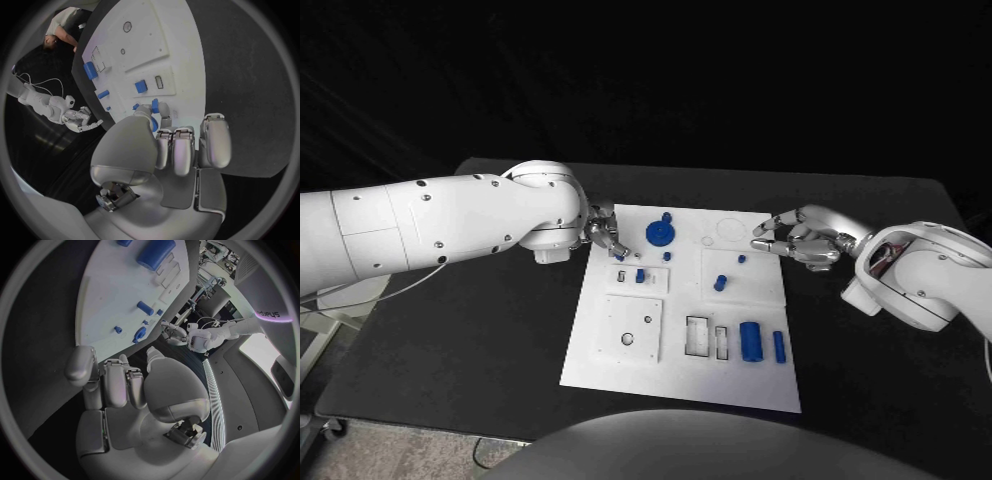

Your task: Assemble the parts on the task board

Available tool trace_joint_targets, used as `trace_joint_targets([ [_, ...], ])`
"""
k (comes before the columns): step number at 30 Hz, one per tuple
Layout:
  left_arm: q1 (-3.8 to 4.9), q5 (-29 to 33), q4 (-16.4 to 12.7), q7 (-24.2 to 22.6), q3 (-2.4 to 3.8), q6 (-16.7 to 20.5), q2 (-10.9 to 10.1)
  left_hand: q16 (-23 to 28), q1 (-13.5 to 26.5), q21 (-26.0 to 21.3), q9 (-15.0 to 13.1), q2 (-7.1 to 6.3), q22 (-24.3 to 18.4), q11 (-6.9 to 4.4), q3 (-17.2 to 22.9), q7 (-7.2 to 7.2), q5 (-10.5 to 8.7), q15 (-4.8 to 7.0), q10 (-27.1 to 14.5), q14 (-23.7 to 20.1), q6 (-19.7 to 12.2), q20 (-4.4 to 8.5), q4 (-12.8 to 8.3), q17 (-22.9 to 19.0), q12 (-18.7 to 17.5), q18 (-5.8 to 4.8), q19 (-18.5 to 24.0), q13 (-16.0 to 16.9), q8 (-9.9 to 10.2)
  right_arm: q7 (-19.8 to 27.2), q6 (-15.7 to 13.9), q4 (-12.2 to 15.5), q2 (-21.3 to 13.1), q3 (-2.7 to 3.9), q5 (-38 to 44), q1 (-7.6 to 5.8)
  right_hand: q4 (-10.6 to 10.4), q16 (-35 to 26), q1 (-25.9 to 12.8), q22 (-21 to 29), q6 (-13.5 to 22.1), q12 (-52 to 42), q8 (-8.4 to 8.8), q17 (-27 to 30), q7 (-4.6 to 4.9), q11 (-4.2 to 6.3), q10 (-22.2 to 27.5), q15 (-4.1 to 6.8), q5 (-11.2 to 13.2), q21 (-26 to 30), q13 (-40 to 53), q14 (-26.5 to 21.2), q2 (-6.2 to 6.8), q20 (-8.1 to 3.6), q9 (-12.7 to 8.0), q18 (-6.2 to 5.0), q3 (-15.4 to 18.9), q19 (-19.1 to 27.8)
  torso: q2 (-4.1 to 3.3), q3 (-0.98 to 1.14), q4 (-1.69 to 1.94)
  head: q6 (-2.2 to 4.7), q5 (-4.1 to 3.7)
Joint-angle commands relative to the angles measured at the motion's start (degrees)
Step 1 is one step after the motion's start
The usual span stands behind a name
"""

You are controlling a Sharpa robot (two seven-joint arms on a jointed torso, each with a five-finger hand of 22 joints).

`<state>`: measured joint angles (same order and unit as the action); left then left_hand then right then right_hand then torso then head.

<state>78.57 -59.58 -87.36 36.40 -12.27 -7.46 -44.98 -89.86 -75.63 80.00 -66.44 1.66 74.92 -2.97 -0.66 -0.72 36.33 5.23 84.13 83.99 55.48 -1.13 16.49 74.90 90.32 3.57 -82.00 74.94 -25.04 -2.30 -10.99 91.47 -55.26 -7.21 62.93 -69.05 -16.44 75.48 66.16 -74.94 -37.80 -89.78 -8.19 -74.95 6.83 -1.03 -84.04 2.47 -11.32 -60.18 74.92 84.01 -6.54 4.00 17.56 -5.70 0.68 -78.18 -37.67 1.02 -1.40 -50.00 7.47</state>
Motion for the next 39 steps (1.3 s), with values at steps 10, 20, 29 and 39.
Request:
trace_joint_targets([
  [10,-1.36,-3.5,-2.1,0.6,-0.09,1.0,-0.2,-0.1,0.6,-0.3,-0.1,0.51,7.0,-0.01,0.6,0.05,-0.92,0.07,5.9,6.0,-0.3,-0.05,0.0,15.1,-0.3,-0.32,0.4,15.1,0.4,-0.1,0.8,0.3,-0.3,-0.01,0.2,0.3,0.4,-0.4,0.8,-3.1,-0.4,0.2,-0.4,-5.3,-0.15,-0.46,-5.3,-0.4,-0.3,0.3,14.7,0.7,-0.1,0.13,-0.1,-0.54,-0.2,0.4,-0.18,-0.07,0.08,0.0,-0.01],
  [20,-2.04,-4.4,-2.8,0.6,-0.12,1.3,-0.7,-0.1,0.6,-0.3,-0.2,0.64,7.0,-0.01,0.8,0.08,-1.02,0.06,5.9,6.0,-0.3,-0.07,0.0,15.1,-0.3,-0.32,0.4,15.1,0.4,-0.1,0.7,0.5,-0.3,-0.01,0.1,0.35,0.4,-0.4,0.8,-3.1,-0.4,0.2,-0.4,-5.3,-0.15,-0.46,-5.3,-0.4,-0.3,0.3,14.7,0.7,-0.1,0.13,-0.1,-0.54,-0.2,0.4,-0.08,-0.03,0.07,0.0,0.14],
  [29,-2.31,-5.2,-3.7,0.6,-0.16,1.1,-0.9,-0.1,0.6,-0.3,-0.2,0.65,7.0,-0.01,0.9,0.09,-1.03,0.06,5.9,6.0,-0.3,-0.07,0.0,15.1,-0.3,-0.32,0.4,15.1,0.4,-0.1,0.7,0.3,-0.3,-0.01,0.2,0.39,0.4,-0.4,1.0,-3.1,-0.4,0.2,-0.41,-5.3,-0.13,-0.47,-5.3,-0.41,-0.3,0.4,14.7,0.7,-0.05,0.15,-0.1,-0.55,-0.2,0.4,-0.12,-0.02,0.04,0.0,0.12],
  [39,-3.05,-6.0,-3.7,0.5,-0.16,1.6,-1.1,-0.1,0.6,-0.4,-0.2,0.7,7.0,-0.02,1.0,0.1,-1.05,0.05,5.9,6.0,-0.3,-0.08,-0.1,15.1,-0.3,-0.3,0.5,15.1,0.4,-0.1,0.8,0.3,-0.5,-0.01,0.2,0.42,0.4,-0.4,1.0,-3.1,-0.4,0.2,-0.41,-5.3,-0.13,-0.47,-5.3,-0.41,-0.3,0.4,14.7,0.7,-0.05,0.15,-0.1,-0.55,-0.2,0.4,-0.13,0.0,0.04,0.0,-0.06],
])
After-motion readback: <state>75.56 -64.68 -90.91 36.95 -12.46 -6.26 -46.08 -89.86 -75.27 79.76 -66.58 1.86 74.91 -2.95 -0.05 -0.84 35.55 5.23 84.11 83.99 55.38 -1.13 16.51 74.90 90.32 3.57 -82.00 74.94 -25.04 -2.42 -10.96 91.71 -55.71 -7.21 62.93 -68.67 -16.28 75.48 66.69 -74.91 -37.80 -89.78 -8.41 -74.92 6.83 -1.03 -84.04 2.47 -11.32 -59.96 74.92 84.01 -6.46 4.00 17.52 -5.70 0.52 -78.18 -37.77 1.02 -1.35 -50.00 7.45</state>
